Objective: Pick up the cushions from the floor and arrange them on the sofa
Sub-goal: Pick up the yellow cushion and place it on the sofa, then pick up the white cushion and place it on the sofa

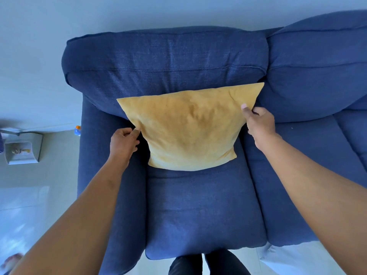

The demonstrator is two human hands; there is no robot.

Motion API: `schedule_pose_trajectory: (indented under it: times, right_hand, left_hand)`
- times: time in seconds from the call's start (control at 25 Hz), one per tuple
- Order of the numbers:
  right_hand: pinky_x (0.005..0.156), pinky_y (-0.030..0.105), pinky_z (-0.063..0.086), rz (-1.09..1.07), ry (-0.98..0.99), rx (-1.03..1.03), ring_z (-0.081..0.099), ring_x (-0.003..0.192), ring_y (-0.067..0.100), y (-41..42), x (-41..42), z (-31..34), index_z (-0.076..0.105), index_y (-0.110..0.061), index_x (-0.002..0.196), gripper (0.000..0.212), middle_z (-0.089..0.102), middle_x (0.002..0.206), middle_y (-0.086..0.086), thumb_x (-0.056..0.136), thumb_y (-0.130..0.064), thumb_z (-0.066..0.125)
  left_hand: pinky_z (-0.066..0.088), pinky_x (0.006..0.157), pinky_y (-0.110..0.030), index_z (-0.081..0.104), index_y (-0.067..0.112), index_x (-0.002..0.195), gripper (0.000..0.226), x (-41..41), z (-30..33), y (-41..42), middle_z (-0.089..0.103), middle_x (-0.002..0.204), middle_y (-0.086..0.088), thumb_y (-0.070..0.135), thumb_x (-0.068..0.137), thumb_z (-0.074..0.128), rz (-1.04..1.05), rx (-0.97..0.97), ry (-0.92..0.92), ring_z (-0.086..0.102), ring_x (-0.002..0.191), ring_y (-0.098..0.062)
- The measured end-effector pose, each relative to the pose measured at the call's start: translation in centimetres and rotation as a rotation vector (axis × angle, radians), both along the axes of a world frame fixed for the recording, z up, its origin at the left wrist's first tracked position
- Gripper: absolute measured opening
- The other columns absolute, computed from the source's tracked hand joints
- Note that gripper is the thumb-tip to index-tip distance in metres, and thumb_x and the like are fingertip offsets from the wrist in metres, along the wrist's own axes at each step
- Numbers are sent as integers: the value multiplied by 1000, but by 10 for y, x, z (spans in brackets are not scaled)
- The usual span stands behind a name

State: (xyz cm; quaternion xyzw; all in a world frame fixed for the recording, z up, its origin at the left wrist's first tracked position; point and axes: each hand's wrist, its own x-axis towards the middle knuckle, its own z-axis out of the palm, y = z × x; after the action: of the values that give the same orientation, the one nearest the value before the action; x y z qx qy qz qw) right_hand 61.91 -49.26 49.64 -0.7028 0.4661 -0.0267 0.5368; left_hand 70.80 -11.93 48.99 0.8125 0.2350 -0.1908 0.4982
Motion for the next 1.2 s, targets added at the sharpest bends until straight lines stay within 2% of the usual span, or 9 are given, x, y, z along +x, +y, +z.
schedule_pose_trajectory:
  times: [0.08,0.12,0.2,0.36,0.48,0.64,0.84,1.0,1.2]
  right_hand:
    - [93,45,53,69,65,-63,65,105,27,6,-22,9,63,-22,130,66,72,111,-3,86,-71,58]
    - [104,48,50,113,98,-97,63,123,27,11,-34,12,58,-20,141,70,70,132,0,91,-69,56]
    - [113,46,43,190,139,-169,54,139,27,20,-60,16,53,-14,147,66,60,150,7,100,-59,52]
    - [114,46,38,309,245,-289,45,145,33,38,-127,22,42,-8,155,63,51,157,13,107,-47,46]
    - [114,47,37,334,328,-347,42,146,34,39,-179,21,41,-4,154,60,50,157,14,108,-43,44]
    - [124,50,26,312,408,-428,15,162,29,23,-262,15,31,-5,160,67,27,171,14,108,-47,42]
    - [124,53,25,151,504,-481,6,163,30,-4,-374,17,27,-5,162,72,18,174,15,107,-51,40]
    - [127,53,22,-10,500,-438,4,163,32,-19,-486,24,23,-6,163,75,14,175,16,107,-52,41]
    - [126,53,21,-114,513,-371,6,162,34,-10,-620,29,24,-8,163,72,13,175,17,106,-50,41]
  left_hand:
    - [63,96,-47,64,9,135,47,-27,4,0,73,116,-2,40,101,67,-36,20,27,73,102,-19]
    - [62,97,-49,64,10,134,42,-40,4,-2,73,109,1,38,102,65,-67,33,38,73,103,-20]
    - [61,99,-51,66,14,131,37,-66,5,-8,73,103,5,37,103,60,-160,89,40,73,108,-24]
    - [51,84,-33,69,18,129,34,-120,10,-43,72,114,1,35,107,50,-483,202,-18,65,96,-19]
    - [50,79,-32,73,15,125,36,-155,13,-83,75,108,-5,33,109,47,-737,237,-61,64,89,-22]
    - [52,101,-36,65,16,143,41,-203,27,-146,73,129,-3,33,110,47,-1002,213,-134,67,116,-26]
    - [33,125,-39,39,10,163,60,-270,31,-218,43,169,-5,38,110,46,-1357,253,-232,37,157,-23]
    - [22,131,-42,27,8,167,69,-354,37,-273,26,176,-9,41,110,47,-1544,315,-312,12,166,-24]
    - [16,132,-41,19,6,168,76,-482,38,-318,15,178,-14,42,109,49,-1746,335,-346,5,167,-28]
